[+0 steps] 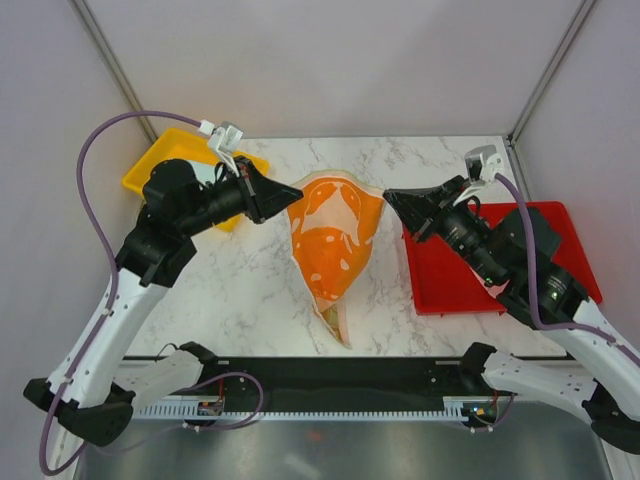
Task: Fold and stack the towels
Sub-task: Flatten out the crumpled towel
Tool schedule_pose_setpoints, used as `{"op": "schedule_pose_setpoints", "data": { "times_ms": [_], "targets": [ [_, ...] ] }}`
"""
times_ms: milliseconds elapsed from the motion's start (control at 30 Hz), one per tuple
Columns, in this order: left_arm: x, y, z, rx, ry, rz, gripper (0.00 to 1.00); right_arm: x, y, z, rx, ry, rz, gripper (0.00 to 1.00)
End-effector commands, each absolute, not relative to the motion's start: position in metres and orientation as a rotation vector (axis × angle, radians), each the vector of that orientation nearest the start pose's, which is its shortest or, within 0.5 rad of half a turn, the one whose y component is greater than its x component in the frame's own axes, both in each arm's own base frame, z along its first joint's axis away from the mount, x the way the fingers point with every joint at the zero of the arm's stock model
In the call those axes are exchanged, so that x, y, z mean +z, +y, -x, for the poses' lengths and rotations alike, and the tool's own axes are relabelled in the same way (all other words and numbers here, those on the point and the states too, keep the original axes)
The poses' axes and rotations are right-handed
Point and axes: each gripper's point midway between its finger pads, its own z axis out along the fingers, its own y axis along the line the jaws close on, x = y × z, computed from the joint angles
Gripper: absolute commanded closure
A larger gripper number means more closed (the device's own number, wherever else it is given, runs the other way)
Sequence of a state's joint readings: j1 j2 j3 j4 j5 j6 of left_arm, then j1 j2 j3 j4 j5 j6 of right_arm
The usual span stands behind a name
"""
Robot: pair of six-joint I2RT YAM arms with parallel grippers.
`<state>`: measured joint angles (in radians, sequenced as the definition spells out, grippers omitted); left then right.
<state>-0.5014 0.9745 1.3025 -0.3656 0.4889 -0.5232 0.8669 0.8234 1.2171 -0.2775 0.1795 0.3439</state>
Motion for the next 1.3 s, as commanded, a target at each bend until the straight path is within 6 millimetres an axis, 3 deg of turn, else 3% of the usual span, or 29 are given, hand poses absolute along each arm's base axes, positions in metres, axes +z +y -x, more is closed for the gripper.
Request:
{"op": "schedule_pose_setpoints", "data": {
  "times_ms": [0,133,233,267,333,400,567,633,700,733,833,867,1033,1067,1100,1133,1167,1200,1233,1267],
  "targets": [
    [0.433,-0.234,-0.235,-1.084,1.677,-0.401,0.98,0.475,0.215,-0.211,0.831,1.423,0.239,1.0],
    [0.451,-0.239,-0.217,-1.156,1.612,-0.476,0.98,0.477,0.216,-0.2,0.842,1.404,0.318,1.0],
    [0.468,-0.245,-0.177,-1.332,1.543,-0.584,0.98,0.482,0.22,-0.173,0.922,1.372,0.445,1.0],
    [0.466,-0.245,-0.169,-1.369,1.541,-0.595,0.98,0.485,0.225,-0.151,1.005,1.35,0.536,1.0],
    [0.476,-0.241,-0.142,-1.439,1.492,-0.641,0.98,0.492,0.222,-0.132,1.069,1.312,0.579,1.0],
    [0.483,-0.236,-0.131,-1.454,1.459,-0.652,0.98,0.505,0.21,-0.113,1.124,1.259,0.579,1.0],
    [0.516,-0.228,-0.107,-1.542,1.39,-0.633,0.98,0.542,0.179,-0.098,1.159,1.143,0.454,1.0],
    [0.526,-0.228,-0.108,-1.535,1.373,-0.628,0.98,0.556,0.166,-0.109,1.126,1.118,0.341,1.0],
    [0.519,-0.23,-0.124,-1.474,1.411,-0.598,0.98,0.558,0.161,-0.127,1.062,1.134,0.26,1.0],
    [0.52,-0.231,-0.145,-1.41,1.434,-0.527,0.98,0.557,0.154,-0.142,0.999,1.153,0.188,1.0],
    [0.497,-0.229,-0.196,-1.221,1.566,-0.404,0.98,0.546,0.158,-0.182,0.826,1.226,0.126,1.0],
    [0.478,-0.235,-0.22,-1.177,1.64,-0.381,0.98,0.535,0.169,-0.2,0.77,1.273,0.126,1.0],
    [0.424,-0.229,-0.307,-0.928,1.797,-0.24,0.98,0.49,0.193,-0.266,0.476,1.39,0.139,1.0],
    [0.418,-0.222,-0.325,-0.891,1.812,-0.204,0.98,0.471,0.202,-0.291,0.426,1.432,0.159,1.0],
    [0.401,-0.225,-0.347,-0.873,1.85,-0.199,0.98,0.465,0.205,-0.307,0.419,1.437,0.164,1.0],
    [0.399,-0.223,-0.362,-0.863,1.841,-0.189,0.98,0.459,0.208,-0.323,0.463,1.454,0.145,1.0],
    [0.393,-0.213,-0.38,-0.842,1.848,-0.156,0.98,0.434,0.195,-0.362,0.414,1.506,0.114,1.0],
    [0.373,-0.217,-0.404,-0.858,1.89,-0.147,0.98,0.429,0.199,-0.378,0.447,1.502,0.124,1.0],
    [0.373,-0.208,-0.424,-0.861,1.857,-0.129,0.98,0.416,0.198,-0.394,0.432,1.527,0.123,1.0],
    [0.361,-0.209,-0.439,-0.881,1.869,-0.127,0.98,0.394,0.193,-0.426,0.396,1.571,0.109,1.0]
  ]
}}
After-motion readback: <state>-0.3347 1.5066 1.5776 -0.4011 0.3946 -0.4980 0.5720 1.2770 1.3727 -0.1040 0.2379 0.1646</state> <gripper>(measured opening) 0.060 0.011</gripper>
